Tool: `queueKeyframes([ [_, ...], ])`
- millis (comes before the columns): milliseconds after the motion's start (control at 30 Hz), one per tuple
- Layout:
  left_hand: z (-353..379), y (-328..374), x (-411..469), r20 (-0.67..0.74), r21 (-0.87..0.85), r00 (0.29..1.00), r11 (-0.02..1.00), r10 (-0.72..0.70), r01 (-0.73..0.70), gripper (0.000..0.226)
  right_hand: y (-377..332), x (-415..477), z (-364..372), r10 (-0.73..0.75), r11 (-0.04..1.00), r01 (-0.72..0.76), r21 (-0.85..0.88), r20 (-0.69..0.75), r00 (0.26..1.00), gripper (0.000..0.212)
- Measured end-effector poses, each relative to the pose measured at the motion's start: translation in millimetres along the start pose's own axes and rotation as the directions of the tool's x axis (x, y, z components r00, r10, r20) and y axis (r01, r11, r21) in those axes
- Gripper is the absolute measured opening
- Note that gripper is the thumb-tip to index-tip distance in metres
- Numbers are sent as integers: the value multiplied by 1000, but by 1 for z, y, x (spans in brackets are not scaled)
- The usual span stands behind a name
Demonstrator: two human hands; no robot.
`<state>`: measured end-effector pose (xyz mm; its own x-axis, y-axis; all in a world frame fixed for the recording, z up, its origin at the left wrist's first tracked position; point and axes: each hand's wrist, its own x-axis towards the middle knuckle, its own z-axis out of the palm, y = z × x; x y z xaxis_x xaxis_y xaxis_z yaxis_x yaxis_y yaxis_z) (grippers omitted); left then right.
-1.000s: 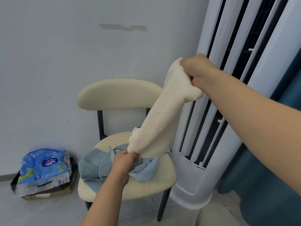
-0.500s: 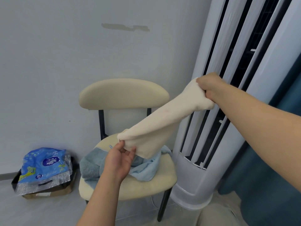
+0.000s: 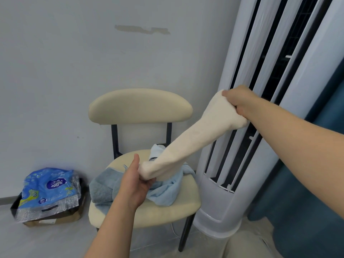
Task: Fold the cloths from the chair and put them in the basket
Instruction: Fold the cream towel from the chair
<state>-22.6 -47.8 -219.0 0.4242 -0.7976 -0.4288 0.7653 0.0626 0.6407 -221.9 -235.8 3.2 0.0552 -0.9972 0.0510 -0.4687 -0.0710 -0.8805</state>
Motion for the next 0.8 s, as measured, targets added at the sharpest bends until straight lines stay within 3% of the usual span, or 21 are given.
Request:
queueKeyframes([
  [167,-6,-10,2,5,209,982,960,-191,185,32,-8,-7,4,-292,949,293,-118,27,956,37],
  [300,-9,-12,0,17,294,970,928,-244,228,38,-21,-20,0,-508,813,529,-244,147,849,24],
  [433,-11,-10,4,92,255,964,942,-250,220,44,-32,-38,-3,-662,645,697,-315,226,715,22],
  [600,-11,-10,8,184,134,977,987,-112,88,35,-30,-47,0,-740,561,754,-342,201,642,22],
  [800,-22,-7,22,111,177,971,957,213,-230,81,-13,-43,3,-754,566,753,-337,159,638,20],
])
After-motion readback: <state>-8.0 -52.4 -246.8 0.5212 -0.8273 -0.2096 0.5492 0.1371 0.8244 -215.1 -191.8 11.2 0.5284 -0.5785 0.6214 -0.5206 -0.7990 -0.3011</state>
